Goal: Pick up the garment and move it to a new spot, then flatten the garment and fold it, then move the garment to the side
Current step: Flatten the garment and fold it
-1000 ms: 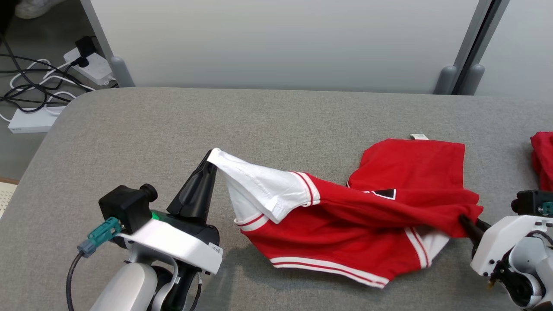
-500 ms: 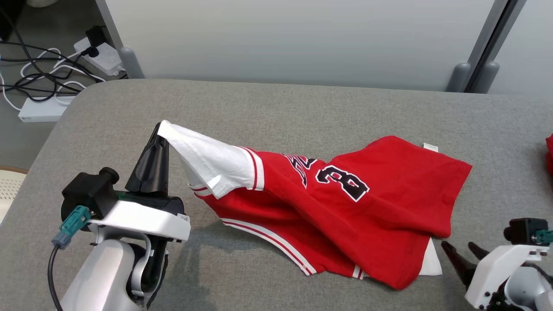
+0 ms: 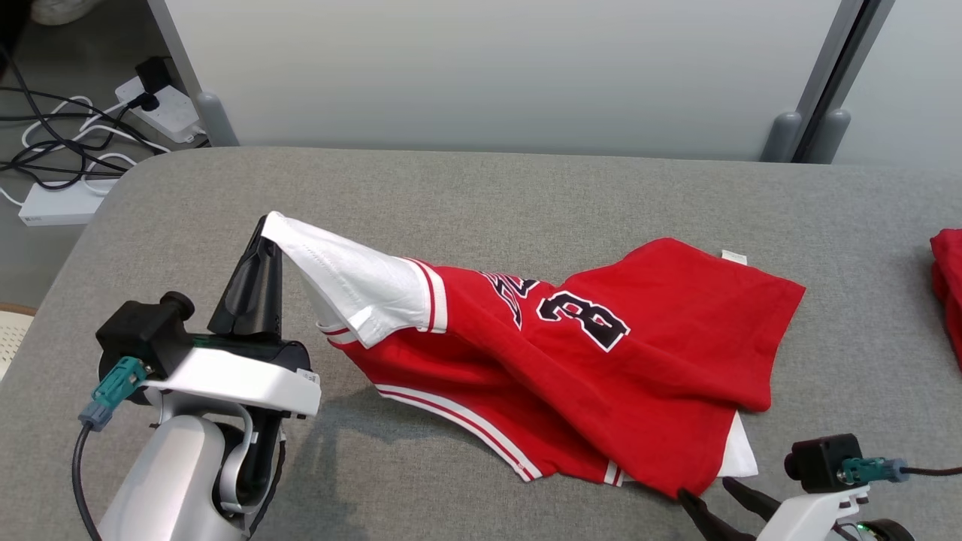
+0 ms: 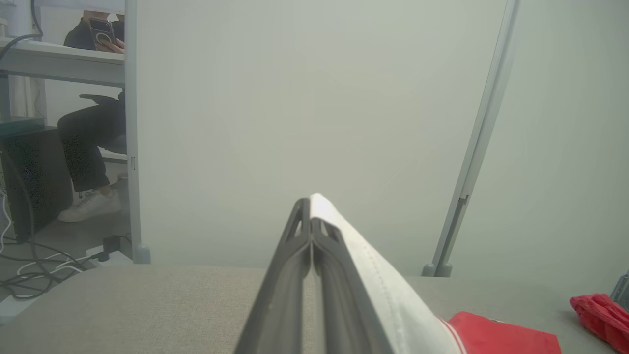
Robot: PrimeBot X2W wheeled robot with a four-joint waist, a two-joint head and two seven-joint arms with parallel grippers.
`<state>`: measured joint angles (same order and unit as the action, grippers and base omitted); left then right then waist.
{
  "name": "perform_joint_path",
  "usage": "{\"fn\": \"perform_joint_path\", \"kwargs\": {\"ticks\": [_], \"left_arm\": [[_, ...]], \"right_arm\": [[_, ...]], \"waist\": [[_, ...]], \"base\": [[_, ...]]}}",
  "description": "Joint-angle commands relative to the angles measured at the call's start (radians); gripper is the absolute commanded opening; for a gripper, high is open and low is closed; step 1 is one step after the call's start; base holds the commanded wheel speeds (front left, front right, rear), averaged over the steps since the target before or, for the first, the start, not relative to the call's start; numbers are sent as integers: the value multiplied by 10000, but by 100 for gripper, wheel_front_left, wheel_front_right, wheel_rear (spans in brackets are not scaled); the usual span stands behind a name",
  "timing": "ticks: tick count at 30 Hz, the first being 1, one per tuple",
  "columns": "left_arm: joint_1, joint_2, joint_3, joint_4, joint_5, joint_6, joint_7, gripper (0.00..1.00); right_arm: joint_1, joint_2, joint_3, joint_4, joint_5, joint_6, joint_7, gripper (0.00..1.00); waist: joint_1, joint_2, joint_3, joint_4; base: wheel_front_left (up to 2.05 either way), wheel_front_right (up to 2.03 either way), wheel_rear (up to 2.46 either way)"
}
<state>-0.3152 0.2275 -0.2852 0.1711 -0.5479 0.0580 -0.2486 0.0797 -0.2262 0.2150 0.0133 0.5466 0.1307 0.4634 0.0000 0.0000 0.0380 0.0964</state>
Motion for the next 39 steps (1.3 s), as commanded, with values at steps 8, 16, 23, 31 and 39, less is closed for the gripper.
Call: {"fn": "perform_joint_path", "kwargs": {"ticks": [8,16,23,31,39], "left_arm": [[-235,107,547,-231,-45,-152,-127,0],[-187,70,502,-248,-39,-263,-129,0],[-133,117,450,-262,-48,-247,-113,0],[-91,195,427,-307,-72,-206,-58,0],[1,347,508,-516,-110,-128,-50,0]], "right_arm": [[-496,-124,557,667,-1405,0,-702,100],[-1444,171,1159,3010,-2119,0,-2218,100],[-1941,418,1420,4301,-2158,0,-3114,19],[-2274,370,1588,4709,-1981,0,-3448,0],[-1862,-208,463,3089,-2150,0,-3524,0]], "waist": [[0,0,-32,8],[0,0,-3,127],[0,0,-60,151],[0,0,-81,94],[0,0,-146,-105]], "base": [[0,0,0],[0,0,0],[0,0,0],[0,0,0],[0,0,0]]}}
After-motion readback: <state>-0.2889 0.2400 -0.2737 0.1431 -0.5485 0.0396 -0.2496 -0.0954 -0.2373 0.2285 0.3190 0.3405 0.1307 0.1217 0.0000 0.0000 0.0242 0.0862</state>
